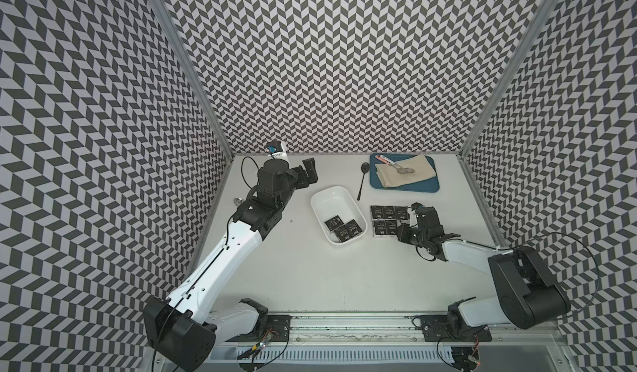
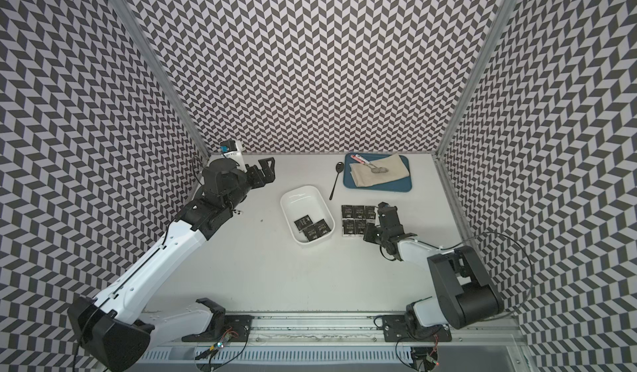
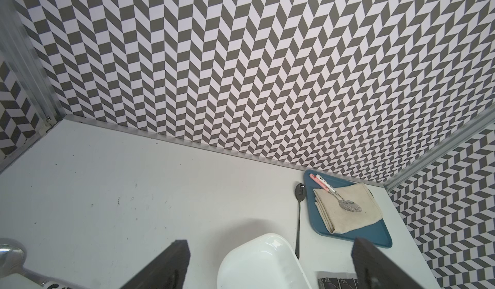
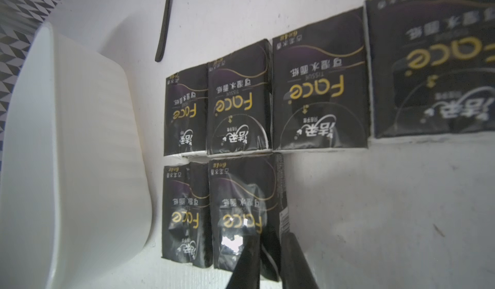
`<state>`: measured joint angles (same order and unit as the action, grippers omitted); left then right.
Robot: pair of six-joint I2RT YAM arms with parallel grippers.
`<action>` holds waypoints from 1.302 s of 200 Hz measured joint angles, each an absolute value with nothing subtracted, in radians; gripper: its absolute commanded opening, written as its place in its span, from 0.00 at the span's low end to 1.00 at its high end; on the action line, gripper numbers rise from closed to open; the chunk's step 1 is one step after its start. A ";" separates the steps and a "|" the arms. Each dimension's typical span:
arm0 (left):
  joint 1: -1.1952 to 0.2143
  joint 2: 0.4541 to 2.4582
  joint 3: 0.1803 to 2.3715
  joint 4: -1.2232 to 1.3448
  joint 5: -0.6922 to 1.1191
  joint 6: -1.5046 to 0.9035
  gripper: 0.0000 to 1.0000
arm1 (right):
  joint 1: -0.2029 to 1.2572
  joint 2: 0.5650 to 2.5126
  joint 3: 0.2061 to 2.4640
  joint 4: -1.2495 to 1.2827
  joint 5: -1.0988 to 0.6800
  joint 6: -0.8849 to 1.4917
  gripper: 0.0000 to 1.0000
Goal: Take the pocket tissues out of the storage box
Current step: Adjust the pocket tissues at the center of the board, then pick up the pocket tissues from the storage box.
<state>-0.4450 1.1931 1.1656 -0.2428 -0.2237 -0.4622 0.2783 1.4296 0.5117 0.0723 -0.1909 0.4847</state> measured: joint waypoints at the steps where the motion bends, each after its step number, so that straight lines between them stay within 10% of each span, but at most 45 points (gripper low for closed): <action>1: -0.445 1.193 1.166 -0.242 -0.224 -0.462 0.99 | 0.278 1.428 0.512 0.071 -0.191 0.482 0.24; 102: -0.445 1.195 1.166 -0.242 -0.235 -0.462 0.99 | 0.348 1.270 0.728 -0.080 -0.182 0.402 0.35; 164: -0.445 1.196 1.166 -0.248 -0.242 -0.462 0.99 | 0.663 1.533 1.006 -0.124 -0.163 0.311 0.40; 260: -0.445 1.196 1.166 -0.251 -0.249 -0.453 0.99 | 0.731 1.934 1.309 -0.261 -0.119 0.243 0.43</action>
